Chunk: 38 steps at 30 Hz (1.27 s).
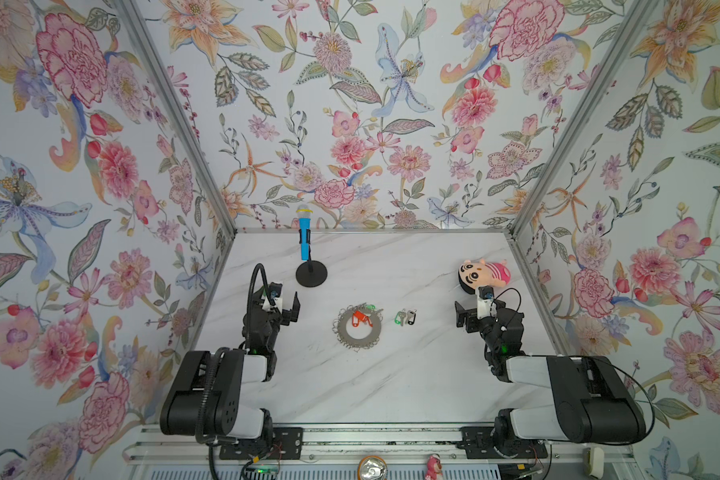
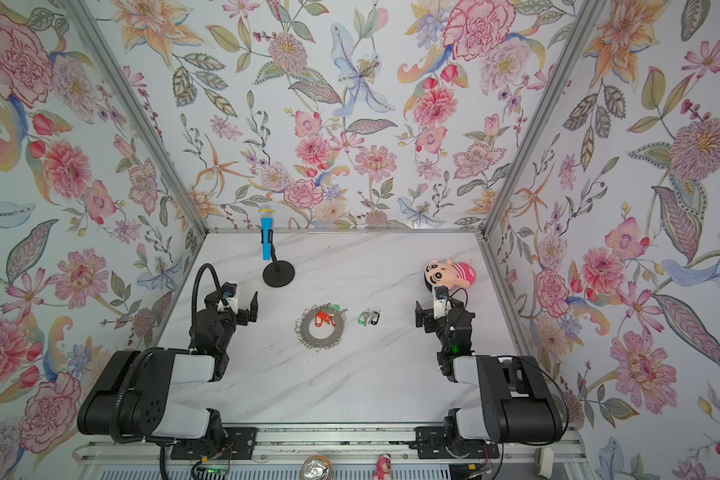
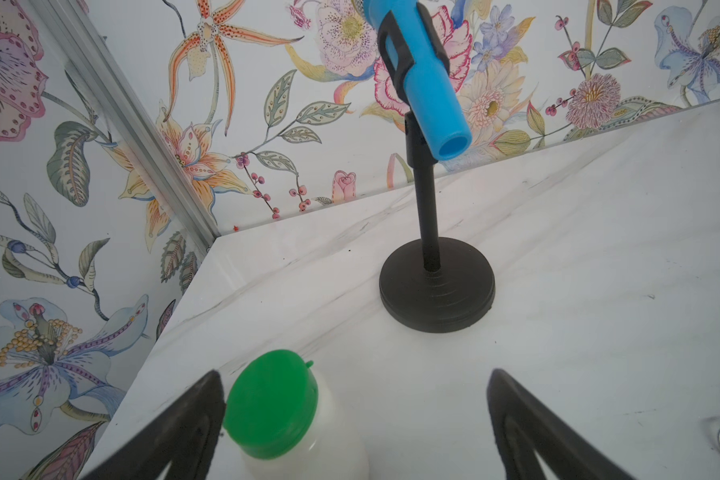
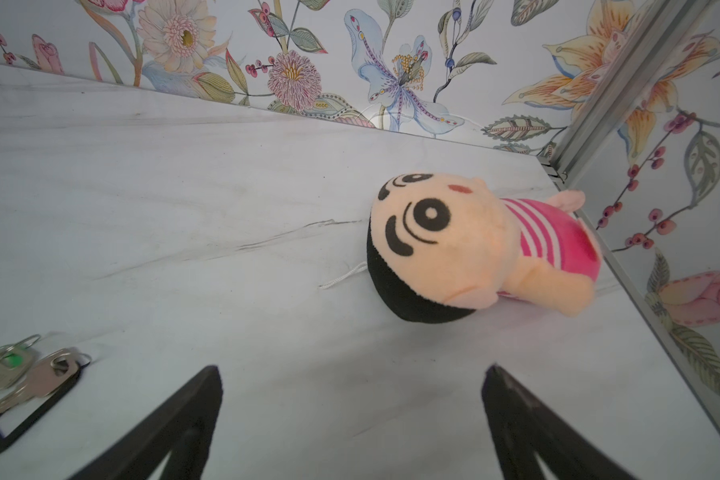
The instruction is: Remove the keys from the keyring
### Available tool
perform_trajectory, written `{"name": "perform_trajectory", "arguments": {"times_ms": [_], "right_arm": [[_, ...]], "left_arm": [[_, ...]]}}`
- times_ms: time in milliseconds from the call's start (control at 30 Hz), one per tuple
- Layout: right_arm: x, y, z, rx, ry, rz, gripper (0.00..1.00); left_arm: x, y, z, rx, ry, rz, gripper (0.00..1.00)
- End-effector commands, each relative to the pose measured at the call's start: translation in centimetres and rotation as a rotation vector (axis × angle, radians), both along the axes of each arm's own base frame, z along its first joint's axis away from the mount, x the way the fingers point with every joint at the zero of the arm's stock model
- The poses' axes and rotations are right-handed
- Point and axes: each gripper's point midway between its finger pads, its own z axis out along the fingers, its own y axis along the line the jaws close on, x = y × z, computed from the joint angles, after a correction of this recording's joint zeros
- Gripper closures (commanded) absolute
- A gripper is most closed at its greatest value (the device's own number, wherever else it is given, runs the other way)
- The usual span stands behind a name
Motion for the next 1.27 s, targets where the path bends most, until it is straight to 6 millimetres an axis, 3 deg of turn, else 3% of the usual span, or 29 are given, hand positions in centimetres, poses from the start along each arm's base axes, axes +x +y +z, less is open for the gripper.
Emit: {"name": "perform_trajectory", "arguments": {"times_ms": [0,133,200,433,767,1233], "right_arm": [[0.5,0.3,2.1,0.045,-0.099,0.038,0.01],[0.7,0.3,1.4,0.057,-0.114,0.038,0.01],[0.5,-0.2,1.2,0.069,-0.108,0.025,0.01],[0.9,-0.7,1.1,0.082,-0.096,-0.003,0.01],[1.3,-0.5,1.0,0.079,-0.081,0.009,0.01],[1.2,-0.5,1.0,0.079,-0.08,0.01,0.01]], "left_arm": [[-0.2,0.1,1.9,-0.023,-0.094,0.004,0.01],[-0.4,0.5,1.5,-0.014,-0.125,0.045,0.01],[-1.6,0.9,1.2,-0.015,-0.134,0.078,0.01],[-1.9,2.9,1.7,-0.038,-0.161,0.219,0.01],[-1.8,1.9,1.7,-0.021,-0.159,0.165,0.01],[-1.7,2.2,1.5,-0.019,-0.149,0.188,0.01]]}}
